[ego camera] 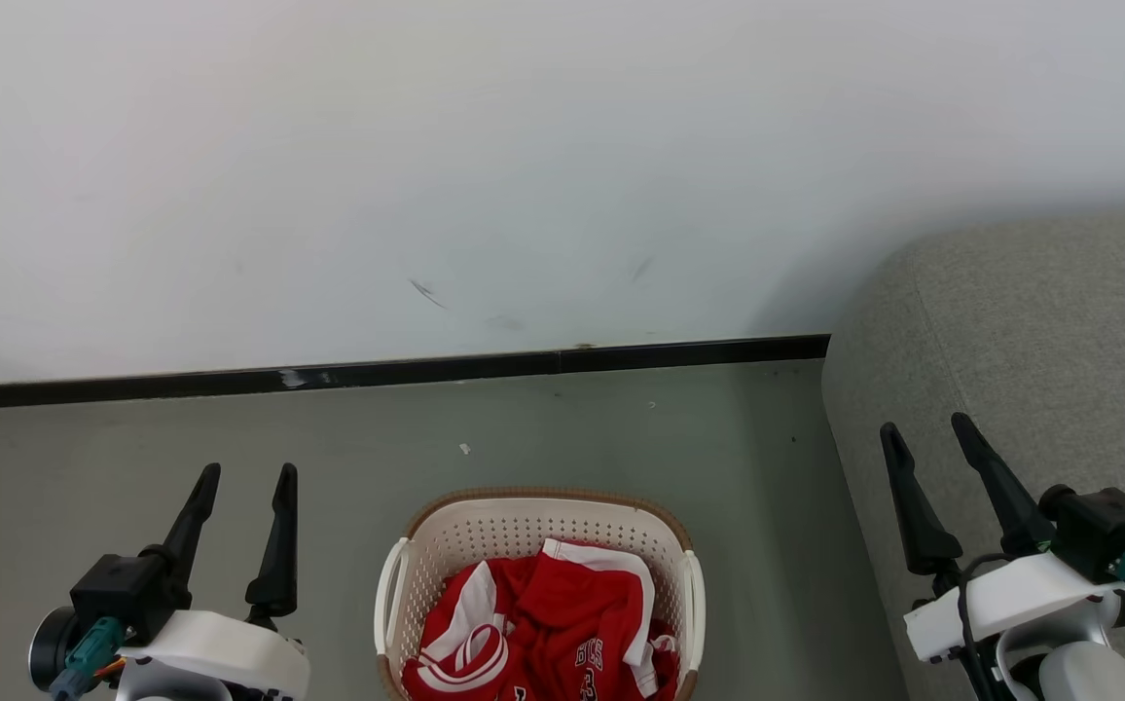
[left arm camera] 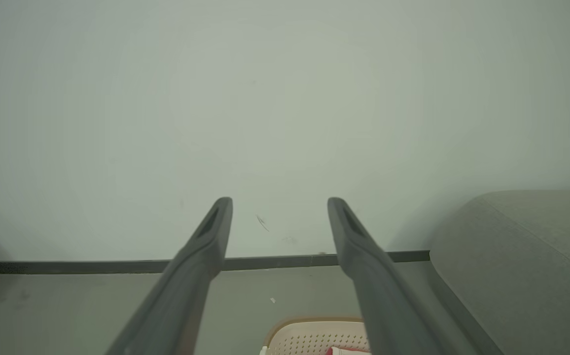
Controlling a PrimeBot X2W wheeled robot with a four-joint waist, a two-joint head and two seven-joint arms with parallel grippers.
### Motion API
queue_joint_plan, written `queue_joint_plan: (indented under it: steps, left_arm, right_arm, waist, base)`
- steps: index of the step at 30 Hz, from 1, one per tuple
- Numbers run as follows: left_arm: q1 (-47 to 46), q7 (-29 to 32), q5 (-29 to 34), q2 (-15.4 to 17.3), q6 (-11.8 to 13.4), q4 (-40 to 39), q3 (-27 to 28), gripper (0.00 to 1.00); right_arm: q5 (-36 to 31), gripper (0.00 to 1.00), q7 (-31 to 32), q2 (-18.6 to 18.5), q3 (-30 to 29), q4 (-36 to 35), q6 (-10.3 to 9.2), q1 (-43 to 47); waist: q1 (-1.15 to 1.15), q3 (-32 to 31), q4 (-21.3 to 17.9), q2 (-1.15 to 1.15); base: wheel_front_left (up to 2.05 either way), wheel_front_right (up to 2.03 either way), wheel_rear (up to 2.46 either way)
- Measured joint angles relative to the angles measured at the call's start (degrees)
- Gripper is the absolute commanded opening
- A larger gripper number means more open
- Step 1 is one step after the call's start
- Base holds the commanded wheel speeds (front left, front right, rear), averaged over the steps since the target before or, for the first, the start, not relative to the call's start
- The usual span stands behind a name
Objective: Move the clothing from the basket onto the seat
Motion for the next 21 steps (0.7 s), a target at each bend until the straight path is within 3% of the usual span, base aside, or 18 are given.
queue_joint_plan:
  steps: [21]
  left_arm:
    - [-0.13, 0.0, 0.32, -0.71, -1.44, 0.57, 0.49, 1.0]
  right_arm:
    - [0.11, 1.0, 0.0, 0.45, -0.08, 0.54, 0.0, 0.02]
  waist:
    - [0.0, 2.52, -0.68, 0.0]
  base:
    - [0.0, 0.0, 0.0]
